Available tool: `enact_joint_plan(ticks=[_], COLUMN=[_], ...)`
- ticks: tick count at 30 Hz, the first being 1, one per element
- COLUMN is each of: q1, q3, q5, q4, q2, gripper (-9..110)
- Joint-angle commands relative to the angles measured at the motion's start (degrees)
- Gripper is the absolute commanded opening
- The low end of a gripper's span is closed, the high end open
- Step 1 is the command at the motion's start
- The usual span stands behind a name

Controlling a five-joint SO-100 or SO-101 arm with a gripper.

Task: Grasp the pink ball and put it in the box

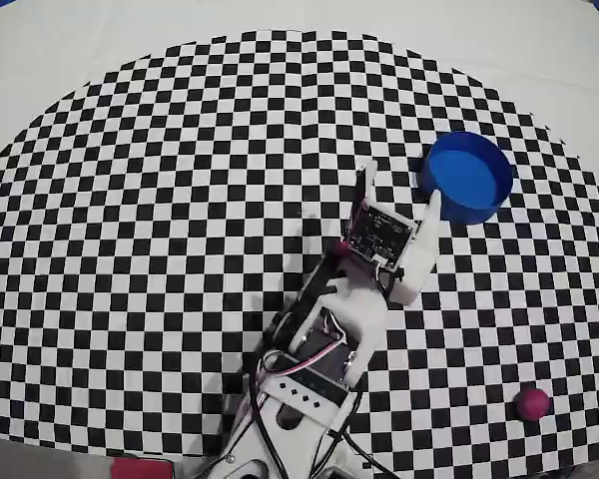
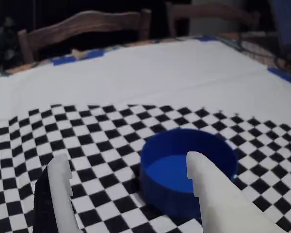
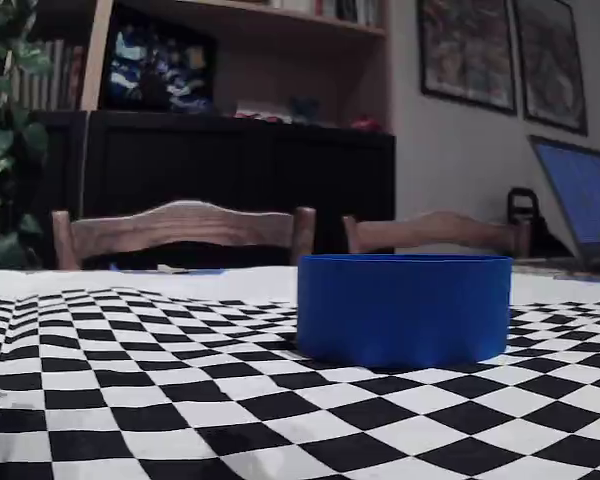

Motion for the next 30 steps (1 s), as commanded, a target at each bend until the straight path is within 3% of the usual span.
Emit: enact_joint_plan(ticks=[1,30], q1=[2.37,30.23], q3=[0.44,0.44], q5=[-0.53,-0.35], q4=[-1.14,-0.79], q2=[0.09,-0.18], gripper=[28,28])
